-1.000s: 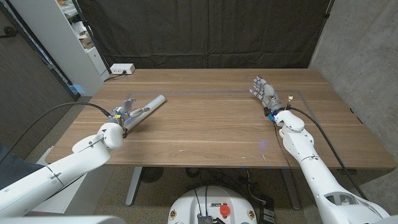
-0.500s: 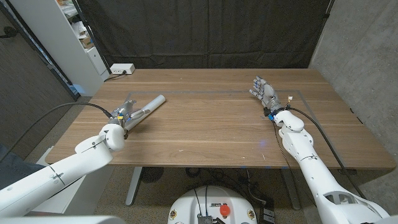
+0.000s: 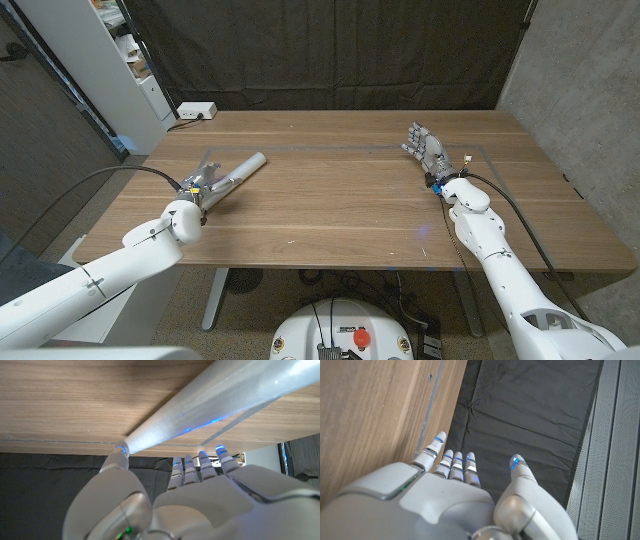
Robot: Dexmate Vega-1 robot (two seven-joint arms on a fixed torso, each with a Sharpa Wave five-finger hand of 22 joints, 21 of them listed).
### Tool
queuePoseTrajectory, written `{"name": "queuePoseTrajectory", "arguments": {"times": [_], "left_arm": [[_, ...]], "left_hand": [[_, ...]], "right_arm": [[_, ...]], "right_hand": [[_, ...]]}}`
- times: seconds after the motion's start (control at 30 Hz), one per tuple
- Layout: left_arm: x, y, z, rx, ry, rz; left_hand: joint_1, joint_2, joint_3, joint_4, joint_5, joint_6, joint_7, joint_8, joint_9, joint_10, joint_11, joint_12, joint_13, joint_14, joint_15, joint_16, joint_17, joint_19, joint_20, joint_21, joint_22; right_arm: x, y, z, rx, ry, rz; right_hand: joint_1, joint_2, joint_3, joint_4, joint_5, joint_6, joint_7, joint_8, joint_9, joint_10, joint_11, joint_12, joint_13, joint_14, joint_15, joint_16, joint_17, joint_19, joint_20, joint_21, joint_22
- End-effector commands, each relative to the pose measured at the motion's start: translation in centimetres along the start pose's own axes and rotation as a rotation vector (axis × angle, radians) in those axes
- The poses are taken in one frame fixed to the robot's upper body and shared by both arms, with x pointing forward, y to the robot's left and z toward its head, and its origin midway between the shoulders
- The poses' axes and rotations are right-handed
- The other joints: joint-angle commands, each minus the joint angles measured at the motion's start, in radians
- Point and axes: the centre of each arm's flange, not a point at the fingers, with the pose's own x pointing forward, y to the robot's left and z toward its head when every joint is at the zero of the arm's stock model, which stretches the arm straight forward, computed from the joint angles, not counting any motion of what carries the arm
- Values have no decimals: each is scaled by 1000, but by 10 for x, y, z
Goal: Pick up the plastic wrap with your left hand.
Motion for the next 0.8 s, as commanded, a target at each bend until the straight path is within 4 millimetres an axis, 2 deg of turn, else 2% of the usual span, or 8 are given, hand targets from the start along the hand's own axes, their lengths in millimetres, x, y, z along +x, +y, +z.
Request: {"name": "queuePoseTrajectory", "arguments": {"times": [0.03,0.8], "left_arm": [[7,-4,-8,-15,5,-26],[12,-11,-9,-19,25,-41]], "left_hand": [[13,-5,4,5,4,11,-2,9,5,6,5,9,2,1,-1,1,4,4,2,-6,5],[20,-3,1,8,5,21,3,9,5,6,2,9,3,-1,-9,0,4,7,1,-7,4]], "right_arm": [[-2,0,-5,2,16,-1],[6,0,-10,7,34,5]], "right_hand": [[0,11,3,-5,7,7,-3,0,4,4,1,0,6,8,2,0,6,12,-1,-1,3],[1,12,3,-5,7,7,-4,0,4,3,2,0,6,7,2,-1,6,11,-1,-2,3]]}}
